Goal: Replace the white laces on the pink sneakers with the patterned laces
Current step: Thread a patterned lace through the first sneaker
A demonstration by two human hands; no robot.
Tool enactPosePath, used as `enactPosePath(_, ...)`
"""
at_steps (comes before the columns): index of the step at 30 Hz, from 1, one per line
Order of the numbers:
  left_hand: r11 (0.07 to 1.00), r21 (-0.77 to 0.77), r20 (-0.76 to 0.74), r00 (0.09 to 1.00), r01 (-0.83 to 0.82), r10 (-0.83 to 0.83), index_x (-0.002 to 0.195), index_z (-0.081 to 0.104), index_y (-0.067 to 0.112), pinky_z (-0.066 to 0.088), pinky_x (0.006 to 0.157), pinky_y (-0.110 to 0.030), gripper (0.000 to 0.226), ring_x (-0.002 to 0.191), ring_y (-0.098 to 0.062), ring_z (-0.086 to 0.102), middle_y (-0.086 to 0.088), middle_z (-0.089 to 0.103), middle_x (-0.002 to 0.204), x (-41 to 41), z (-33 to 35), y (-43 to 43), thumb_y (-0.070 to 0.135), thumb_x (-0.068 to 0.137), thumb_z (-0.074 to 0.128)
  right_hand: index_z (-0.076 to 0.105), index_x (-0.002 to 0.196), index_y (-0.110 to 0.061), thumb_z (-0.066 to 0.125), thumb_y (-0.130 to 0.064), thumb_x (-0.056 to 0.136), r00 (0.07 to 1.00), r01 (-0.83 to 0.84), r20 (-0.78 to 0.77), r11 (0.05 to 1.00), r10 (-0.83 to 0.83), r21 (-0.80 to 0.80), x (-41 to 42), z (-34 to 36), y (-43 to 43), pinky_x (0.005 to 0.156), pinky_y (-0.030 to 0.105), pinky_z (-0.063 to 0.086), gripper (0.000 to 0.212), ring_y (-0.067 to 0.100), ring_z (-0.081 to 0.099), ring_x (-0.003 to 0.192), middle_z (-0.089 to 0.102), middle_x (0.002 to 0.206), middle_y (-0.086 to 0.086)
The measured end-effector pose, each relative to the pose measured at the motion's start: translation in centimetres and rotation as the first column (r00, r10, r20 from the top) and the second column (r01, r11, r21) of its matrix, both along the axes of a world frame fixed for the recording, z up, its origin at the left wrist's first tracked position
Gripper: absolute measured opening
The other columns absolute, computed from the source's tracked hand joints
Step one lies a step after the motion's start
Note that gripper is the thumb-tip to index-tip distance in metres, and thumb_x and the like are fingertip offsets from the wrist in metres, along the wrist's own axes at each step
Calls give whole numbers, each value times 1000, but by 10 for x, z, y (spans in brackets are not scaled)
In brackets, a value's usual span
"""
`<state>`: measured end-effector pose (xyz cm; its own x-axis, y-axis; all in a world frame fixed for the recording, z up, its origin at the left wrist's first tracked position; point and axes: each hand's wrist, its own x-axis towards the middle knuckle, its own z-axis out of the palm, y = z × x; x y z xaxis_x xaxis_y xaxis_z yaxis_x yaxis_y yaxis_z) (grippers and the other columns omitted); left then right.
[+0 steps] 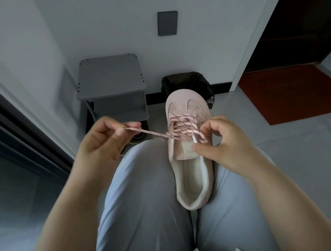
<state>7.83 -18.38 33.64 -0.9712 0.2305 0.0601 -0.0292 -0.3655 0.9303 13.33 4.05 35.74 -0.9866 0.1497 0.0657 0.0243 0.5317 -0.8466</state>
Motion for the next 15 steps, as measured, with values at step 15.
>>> enactPosePath(15, 998, 51, 139, 989, 49, -56, 69, 39, 11, 44, 51, -19, 28, 52, -10, 39, 2, 42, 58, 5, 2, 11, -2, 92, 31, 66, 79, -15, 64, -21, 85, 977, 40, -210, 999, -36, 13, -2, -9, -5, 66, 8, 41, 9, -2, 57, 67, 63, 74, -11)
